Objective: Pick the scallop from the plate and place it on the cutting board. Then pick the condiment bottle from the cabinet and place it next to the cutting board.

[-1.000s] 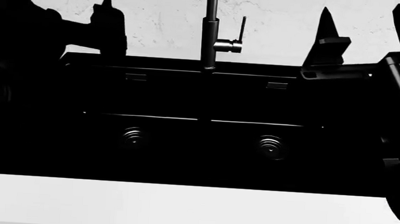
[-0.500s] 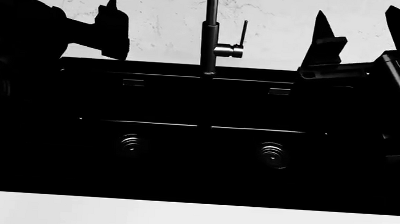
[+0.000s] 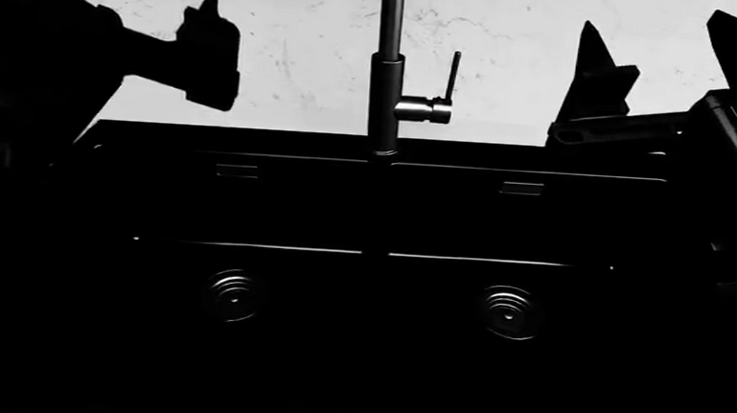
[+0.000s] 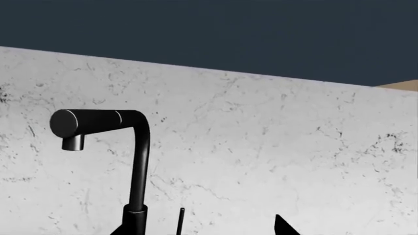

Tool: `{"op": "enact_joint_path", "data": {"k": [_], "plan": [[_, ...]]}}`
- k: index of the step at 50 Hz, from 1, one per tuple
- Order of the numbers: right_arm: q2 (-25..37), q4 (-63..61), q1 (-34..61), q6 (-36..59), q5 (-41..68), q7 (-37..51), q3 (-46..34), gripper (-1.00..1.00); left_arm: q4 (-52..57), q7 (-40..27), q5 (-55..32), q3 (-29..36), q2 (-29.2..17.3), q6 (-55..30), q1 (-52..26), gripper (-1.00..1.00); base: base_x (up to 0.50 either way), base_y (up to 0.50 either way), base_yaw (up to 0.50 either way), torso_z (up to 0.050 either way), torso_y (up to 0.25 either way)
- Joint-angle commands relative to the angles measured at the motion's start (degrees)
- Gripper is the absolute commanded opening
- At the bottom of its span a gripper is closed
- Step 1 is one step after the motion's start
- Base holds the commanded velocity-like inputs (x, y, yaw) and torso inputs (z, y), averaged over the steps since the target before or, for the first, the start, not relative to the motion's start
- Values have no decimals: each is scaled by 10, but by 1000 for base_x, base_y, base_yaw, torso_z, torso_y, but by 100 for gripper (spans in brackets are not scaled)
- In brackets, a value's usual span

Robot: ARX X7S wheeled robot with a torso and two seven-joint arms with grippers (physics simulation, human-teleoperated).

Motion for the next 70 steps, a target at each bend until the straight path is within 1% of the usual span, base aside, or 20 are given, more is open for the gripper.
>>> {"op": "enact_joint_path", "data": {"k": [1, 10, 21, 30, 49, 60, 70], "plan": [[3, 0, -2, -1, 3, 1, 0, 100, 14, 11, 10, -4, -5, -3, -12, 100, 0, 0, 0, 0, 0], [6, -2, -2, -2, 6, 5, 1, 100, 79, 44, 61, -31, -19, 31, -27, 100, 0, 0, 0, 0, 1], [5, 1, 1, -3, 14, 12, 1, 100, 100, 43, 51, -53, -10, 36, -65, 100, 0, 0, 0, 0, 0], [4, 1, 3, -3, 11, 9, -4, 100, 90, 35, 34, -75, 18, 46, -110, 100, 0, 0, 0, 0, 0], [5, 5, 10, -1, 21, 16, -8, 100, 2, 64, 39, -73, 79, 18, -214, 100, 0, 0, 0, 0, 0], [5, 6, 6, -5, 18, 11, -11, 100, -76, 74, 75, -55, 117, 1, -258, 100, 0, 0, 0, 0, 0], [6, 3, -4, -10, 12, 4, -12, 100, -98, 63, 80, -54, 121, -9, -273, 100, 80, -182, 0, 0, 0]]}}
